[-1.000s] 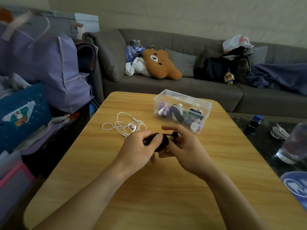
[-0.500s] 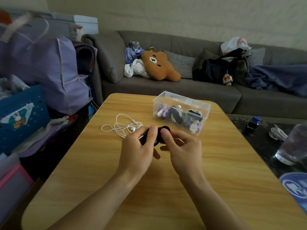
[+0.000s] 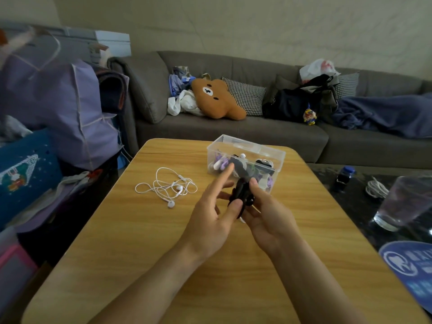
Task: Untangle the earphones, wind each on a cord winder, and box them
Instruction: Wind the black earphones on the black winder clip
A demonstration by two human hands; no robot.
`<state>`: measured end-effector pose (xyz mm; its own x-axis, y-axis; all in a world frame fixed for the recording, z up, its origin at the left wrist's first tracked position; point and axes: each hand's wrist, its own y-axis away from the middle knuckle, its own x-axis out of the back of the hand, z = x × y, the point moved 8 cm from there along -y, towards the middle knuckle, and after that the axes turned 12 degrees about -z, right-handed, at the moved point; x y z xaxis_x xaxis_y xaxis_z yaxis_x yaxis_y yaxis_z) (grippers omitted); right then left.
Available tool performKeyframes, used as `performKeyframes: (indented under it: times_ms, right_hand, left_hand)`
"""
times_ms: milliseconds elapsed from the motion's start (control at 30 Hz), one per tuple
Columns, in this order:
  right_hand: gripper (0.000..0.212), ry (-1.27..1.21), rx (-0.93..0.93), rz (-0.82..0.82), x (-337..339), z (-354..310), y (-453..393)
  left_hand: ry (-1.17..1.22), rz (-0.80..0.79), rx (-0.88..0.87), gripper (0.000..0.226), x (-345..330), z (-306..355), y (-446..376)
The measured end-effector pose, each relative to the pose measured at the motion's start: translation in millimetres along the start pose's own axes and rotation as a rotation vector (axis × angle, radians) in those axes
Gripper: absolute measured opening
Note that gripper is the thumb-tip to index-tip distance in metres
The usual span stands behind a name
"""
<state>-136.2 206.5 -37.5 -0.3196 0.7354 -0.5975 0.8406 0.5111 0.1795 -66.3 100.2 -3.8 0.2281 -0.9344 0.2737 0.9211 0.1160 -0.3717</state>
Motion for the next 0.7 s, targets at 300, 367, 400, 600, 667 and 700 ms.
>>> performKeyframes:
  times_ms: [300,367,400,600,667,700]
  right_hand:
    - [0.036,-0.121,-0.023,0.0,-14,0,-14]
    - [0.034,-0.093,-0.017,0.009,-15,-4,-24]
    - [0.033,-0.05,-0.006,0.008,-19,-10,-28]
    - [0.023,0.711,0.499,0.38,-30,-135,-53]
    - [0.021,0.912,0.559,0.419,-38,-160,-69]
    - [0.021,1.023,0.554,0.435,-41,-165,-79]
  left_hand:
    - [-0.068,-0.049,0.027,0.045,21,-12,-14]
    - [-0.087,-0.024,0.023,0.047,23,-13,-19]
    - [-0.095,-0.014,0.021,0.048,24,-12,-21]
    - [-0.255,-0.002,0.116,0.046,32,-16,-24]
    - [-0.327,-0.004,0.163,0.04,39,-22,-24]
    - [-0.354,-0.006,0.176,0.036,42,-25,-25]
